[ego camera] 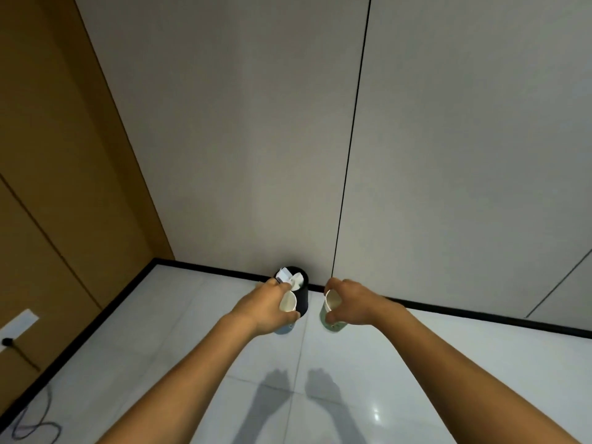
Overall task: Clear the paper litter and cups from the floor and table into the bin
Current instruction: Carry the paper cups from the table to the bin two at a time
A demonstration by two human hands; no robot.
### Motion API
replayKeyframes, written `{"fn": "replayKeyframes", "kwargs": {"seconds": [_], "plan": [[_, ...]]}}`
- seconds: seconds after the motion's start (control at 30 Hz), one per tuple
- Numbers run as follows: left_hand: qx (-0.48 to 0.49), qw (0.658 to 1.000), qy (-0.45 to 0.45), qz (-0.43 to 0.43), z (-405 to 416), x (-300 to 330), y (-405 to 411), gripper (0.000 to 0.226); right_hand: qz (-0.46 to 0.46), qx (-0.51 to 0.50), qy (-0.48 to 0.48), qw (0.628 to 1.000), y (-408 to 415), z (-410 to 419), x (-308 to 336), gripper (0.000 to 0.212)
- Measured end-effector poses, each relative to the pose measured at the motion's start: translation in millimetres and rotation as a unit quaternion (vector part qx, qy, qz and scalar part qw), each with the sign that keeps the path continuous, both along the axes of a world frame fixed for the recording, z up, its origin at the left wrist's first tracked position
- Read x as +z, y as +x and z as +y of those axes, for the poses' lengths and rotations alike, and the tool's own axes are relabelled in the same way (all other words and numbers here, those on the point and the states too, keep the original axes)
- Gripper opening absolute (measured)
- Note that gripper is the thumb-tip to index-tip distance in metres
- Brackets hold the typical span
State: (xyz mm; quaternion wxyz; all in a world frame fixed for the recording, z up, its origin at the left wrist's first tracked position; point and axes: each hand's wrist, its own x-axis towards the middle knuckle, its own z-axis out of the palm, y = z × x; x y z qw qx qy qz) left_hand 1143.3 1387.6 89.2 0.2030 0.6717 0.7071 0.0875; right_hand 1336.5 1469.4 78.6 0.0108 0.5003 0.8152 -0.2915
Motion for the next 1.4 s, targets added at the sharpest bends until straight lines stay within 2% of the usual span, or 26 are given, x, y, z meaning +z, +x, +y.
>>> {"fn": "replayKeyframes", "kwargs": {"seconds": [0.2,0.27,0.4,0.63,0.93,1.2,1.4], "plan": [[0.027,0.999,-0.035,-0.004,141.8,-30.3,-19.8,0.047,-0.017,0.024,-0.01,1.0,-24.0,149.3,-25.0,0.054],[0.042,0.998,-0.048,-0.01,194.8,-37.6,-27.2,0.051,-0.023,0.024,-0.021,0.999,-33.9,203.8,-28.9,0.052],[0.075,0.996,-0.045,-0.015,267.4,-50.3,-45.6,0.062,-0.016,0.032,-0.022,0.999,-54.4,279.1,-40.1,0.051],[0.152,0.984,-0.089,-0.025,379.4,-102.8,-97.3,0.063,-0.017,0.046,-0.043,0.998,-105.9,405.1,-84.8,0.047],[0.192,0.969,-0.141,-0.063,511.7,-159.4,-159.6,0.057,-0.057,0.064,-0.096,0.992,-180.1,559.0,-130.6,0.052],[0.306,0.925,-0.172,-0.148,579.2,-205.9,-168.9,0.06,-0.113,0.15,-0.133,0.973,-220.5,660.8,-174.6,0.056],[0.467,0.845,-0.17,-0.2,615.9,-260.7,-123.2,0.055,-0.161,0.267,-0.167,0.935,-236.4,720.1,-230.8,0.059]]}}
